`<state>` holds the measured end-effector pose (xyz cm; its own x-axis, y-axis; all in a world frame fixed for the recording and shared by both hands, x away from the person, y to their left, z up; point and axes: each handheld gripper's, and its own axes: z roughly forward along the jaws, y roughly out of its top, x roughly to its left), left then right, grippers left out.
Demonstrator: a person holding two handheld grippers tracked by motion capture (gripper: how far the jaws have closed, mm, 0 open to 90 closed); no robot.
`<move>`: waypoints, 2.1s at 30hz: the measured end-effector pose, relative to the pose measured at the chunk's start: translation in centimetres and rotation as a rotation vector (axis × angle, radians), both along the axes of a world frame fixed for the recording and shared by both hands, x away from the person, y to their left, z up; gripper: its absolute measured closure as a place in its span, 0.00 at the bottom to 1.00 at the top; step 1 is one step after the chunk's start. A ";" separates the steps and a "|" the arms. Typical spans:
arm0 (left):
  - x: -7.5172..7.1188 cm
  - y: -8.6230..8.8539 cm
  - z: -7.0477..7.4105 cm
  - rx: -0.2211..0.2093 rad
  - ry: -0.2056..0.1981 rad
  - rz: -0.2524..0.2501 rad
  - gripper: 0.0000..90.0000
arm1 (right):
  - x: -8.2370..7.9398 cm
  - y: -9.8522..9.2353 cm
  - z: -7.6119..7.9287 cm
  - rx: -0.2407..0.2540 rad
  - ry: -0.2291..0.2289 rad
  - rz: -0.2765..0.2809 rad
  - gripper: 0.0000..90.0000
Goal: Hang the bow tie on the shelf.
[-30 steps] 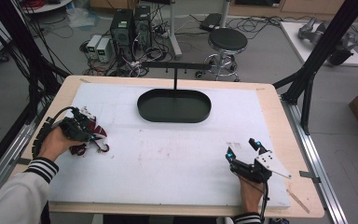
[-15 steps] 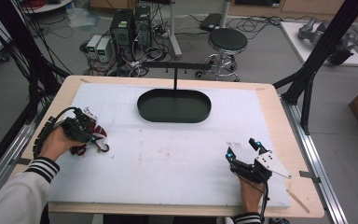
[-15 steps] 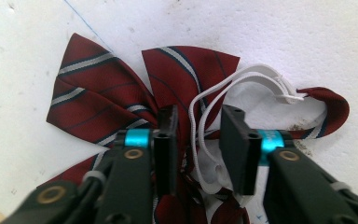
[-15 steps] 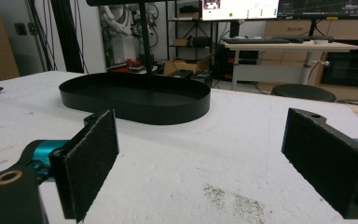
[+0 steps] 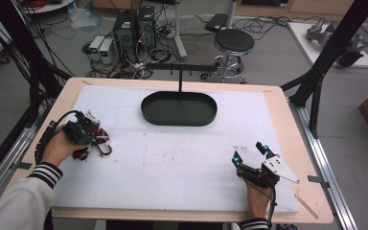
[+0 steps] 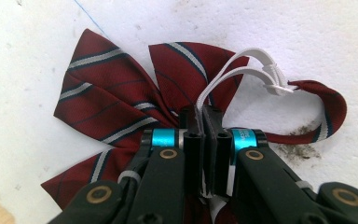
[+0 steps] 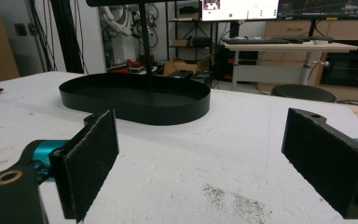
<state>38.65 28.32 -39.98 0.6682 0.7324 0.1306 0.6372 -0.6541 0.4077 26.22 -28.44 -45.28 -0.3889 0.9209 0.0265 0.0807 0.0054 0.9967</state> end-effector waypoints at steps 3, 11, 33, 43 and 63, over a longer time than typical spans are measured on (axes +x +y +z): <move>0.0 0.1 0.0 -0.010 -0.003 0.001 0.97 | 0.0 0.0 0.0 0.001 0.000 0.000 0.11; -0.5 0.7 0.9 -0.134 -0.086 -0.014 0.97 | 0.0 0.0 0.0 -0.001 -0.001 -0.001 0.11; -1.2 0.1 6.9 -0.492 -0.456 -0.034 0.97 | 0.0 0.0 0.0 0.000 0.000 -0.002 0.11; -0.1 -3.0 10.6 -0.564 -0.546 -0.093 0.97 | 0.0 0.0 0.0 0.000 0.000 0.000 0.11; 3.6 -8.3 14.2 -0.614 -0.616 -0.140 0.97 | 0.0 0.0 0.0 0.004 0.000 0.004 0.11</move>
<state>42.29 20.03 -25.74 0.6977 0.7082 0.1077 0.1186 -0.2625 0.9576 26.18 -28.49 -45.29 -0.3927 0.9192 0.0304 0.0804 0.0014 0.9968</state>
